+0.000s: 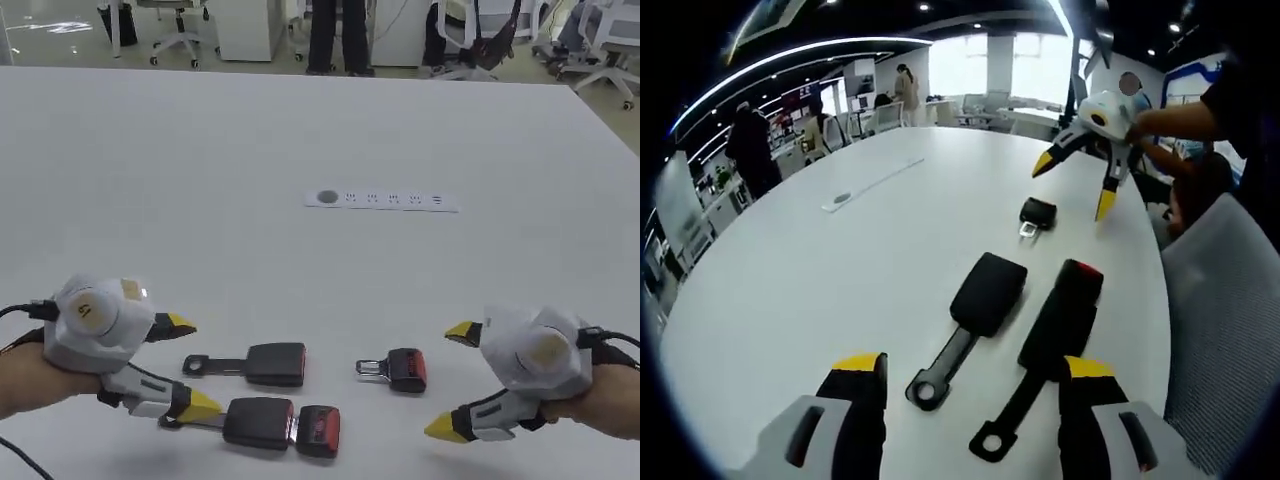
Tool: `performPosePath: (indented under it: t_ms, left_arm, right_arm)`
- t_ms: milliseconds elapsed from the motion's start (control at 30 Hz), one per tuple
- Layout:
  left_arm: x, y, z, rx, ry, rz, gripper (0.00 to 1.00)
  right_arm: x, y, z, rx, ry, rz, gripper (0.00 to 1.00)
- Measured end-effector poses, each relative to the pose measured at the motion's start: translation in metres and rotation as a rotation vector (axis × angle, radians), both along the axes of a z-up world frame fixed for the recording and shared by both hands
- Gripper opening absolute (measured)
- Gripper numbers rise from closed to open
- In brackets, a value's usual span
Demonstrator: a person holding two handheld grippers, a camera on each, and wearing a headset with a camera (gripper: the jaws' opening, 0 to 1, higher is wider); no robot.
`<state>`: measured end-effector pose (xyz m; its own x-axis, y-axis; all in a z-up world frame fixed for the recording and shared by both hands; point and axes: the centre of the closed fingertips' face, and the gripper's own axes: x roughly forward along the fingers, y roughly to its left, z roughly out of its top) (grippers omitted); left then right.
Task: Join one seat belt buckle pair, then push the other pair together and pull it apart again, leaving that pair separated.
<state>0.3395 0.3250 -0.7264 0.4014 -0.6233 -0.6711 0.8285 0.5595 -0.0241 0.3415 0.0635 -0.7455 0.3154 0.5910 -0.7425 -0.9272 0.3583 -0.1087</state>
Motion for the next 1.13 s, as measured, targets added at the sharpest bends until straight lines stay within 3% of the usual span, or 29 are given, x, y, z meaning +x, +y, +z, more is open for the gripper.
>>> performPosePath:
  t_ms: [200, 267, 433, 533, 633, 933, 1133]
  left_arm:
    - [-0.015, 0.007, -0.001, -0.035, -0.016, 0.031, 0.79]
    - [-0.02, 0.006, 0.0, -0.051, -0.018, 0.051, 0.82]
    - [-0.039, 0.007, -0.006, -0.044, -0.011, 0.056, 0.86]
    - [-0.046, 0.01, -0.01, -0.048, -0.005, 0.068, 0.89]
    - [-0.054, 0.01, -0.012, -0.04, -0.014, 0.076, 0.92]
    - [-0.065, 0.016, -0.013, -0.054, -0.027, 0.11, 1.0]
    - [-0.064, 0.018, -0.01, -0.073, -0.027, 0.147, 1.0]
  right_arm:
    - [-0.02, 0.005, 0.005, 0.097, 0.005, -0.07, 0.88]
    - [-0.023, 0.004, 0.0, 0.12, 0.007, -0.089, 0.91]
    - [-0.032, 0.005, -0.001, 0.17, 0.019, -0.142, 0.98]
    - [-0.04, 0.007, 0.008, 0.184, 0.014, -0.163, 0.99]
    - [-0.04, 0.006, 0.006, 0.199, 0.004, -0.174, 0.99]
    - [-0.049, 0.012, 0.015, 0.226, -0.003, -0.198, 0.99]
    - [-0.053, 0.012, 0.013, 0.22, 0.012, -0.218, 0.99]
